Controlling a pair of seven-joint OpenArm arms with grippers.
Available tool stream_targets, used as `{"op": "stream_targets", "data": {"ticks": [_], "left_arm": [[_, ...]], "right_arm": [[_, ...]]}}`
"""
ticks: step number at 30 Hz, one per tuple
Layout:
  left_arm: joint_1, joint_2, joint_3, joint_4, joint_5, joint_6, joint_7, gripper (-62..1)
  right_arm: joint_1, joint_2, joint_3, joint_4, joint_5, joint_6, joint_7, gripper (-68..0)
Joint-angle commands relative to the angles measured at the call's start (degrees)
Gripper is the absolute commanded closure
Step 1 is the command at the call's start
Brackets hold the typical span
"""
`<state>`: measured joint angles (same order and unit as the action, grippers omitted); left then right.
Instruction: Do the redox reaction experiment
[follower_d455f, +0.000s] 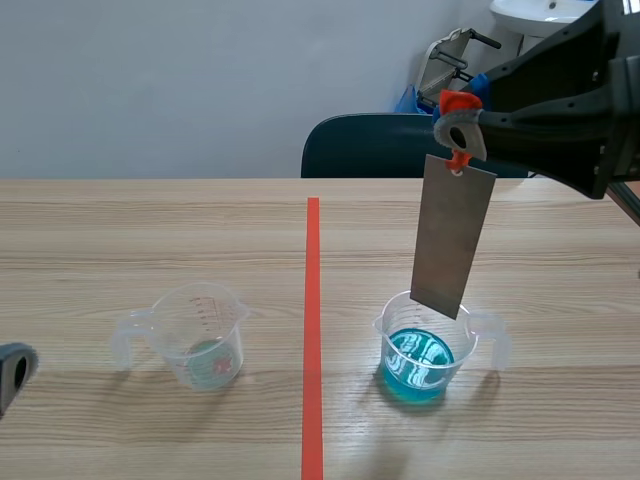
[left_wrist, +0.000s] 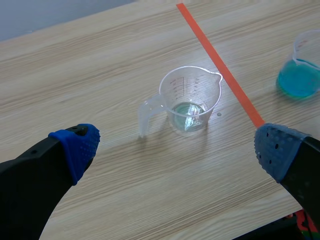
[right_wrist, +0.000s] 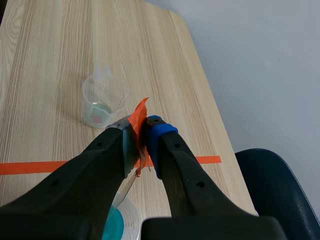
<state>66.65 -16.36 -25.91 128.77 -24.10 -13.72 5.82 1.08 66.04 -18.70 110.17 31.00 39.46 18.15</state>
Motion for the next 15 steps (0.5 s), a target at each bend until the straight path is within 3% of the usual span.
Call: {"op": "stream_targets", "data": {"ticks": [1, 4, 8, 10, 12, 15], "left_arm": [[-0.17, 0.13, 0.17, 0.61, -0.33, -0.15, -1.73, -62.3], [-1.01, 0.02, 0.17, 0.5, -0.33, -0.7, -3.04, -62.3], [-4.98, -0.94, 2.45, -2.4, -0.35, -1.22, -3.06, -27.2], [-7.82, -2.29, 4.96, -5.09, -0.35, -1.2, -3.63, -13.3], [-11.17, -4.02, 8.04, -8.24, -0.35, -1.2, -4.92, -6.6], [-16.68, -6.54, 13.25, -13.53, -0.35, -1.22, -7.76, -4.0]], "right_arm": [[0.83, -0.02, 0.81, 0.72, 0.68, -0.22, 0.9, -0.8], [0.83, -0.02, 0.81, 0.72, 0.68, -0.22, 0.9, -0.8], [0.83, -0.02, 0.81, 0.72, 0.68, -0.22, 0.9, -0.8], [0.83, -0.02, 0.81, 0.72, 0.68, -0.22, 0.92, -0.8], [0.83, -0.02, 0.81, 0.72, 0.68, -0.22, 0.92, -0.8], [0.83, -0.02, 0.81, 0.72, 0.68, -0.22, 0.94, -0.8]]}}
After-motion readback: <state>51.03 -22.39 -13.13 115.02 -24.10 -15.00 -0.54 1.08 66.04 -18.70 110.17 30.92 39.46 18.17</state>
